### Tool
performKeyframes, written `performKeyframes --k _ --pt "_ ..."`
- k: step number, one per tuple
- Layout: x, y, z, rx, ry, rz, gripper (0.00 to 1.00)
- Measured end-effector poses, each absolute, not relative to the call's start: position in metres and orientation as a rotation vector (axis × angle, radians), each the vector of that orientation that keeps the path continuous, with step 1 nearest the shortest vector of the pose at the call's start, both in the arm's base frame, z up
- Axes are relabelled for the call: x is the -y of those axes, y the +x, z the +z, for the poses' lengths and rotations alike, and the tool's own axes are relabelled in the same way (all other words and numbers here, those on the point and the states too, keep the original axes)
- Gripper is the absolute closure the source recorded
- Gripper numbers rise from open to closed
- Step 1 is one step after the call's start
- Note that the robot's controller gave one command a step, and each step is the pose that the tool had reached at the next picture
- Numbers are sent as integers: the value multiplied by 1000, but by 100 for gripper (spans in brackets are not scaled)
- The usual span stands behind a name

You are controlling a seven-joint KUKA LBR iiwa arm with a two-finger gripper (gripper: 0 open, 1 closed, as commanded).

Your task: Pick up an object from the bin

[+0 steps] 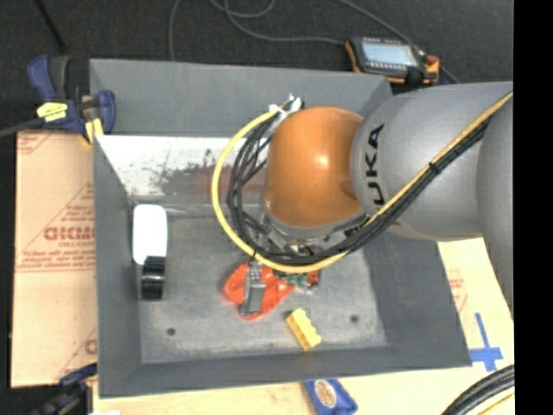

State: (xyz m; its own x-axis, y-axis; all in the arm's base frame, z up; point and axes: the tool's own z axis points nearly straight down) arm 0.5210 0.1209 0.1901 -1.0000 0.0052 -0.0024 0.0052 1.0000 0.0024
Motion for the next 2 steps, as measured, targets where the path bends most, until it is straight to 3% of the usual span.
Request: performKeyframes --k 1,2 --pt "-121 521 190 -3139 9 4 0" --pt "-92 540 151 -3130 -94 3 0"
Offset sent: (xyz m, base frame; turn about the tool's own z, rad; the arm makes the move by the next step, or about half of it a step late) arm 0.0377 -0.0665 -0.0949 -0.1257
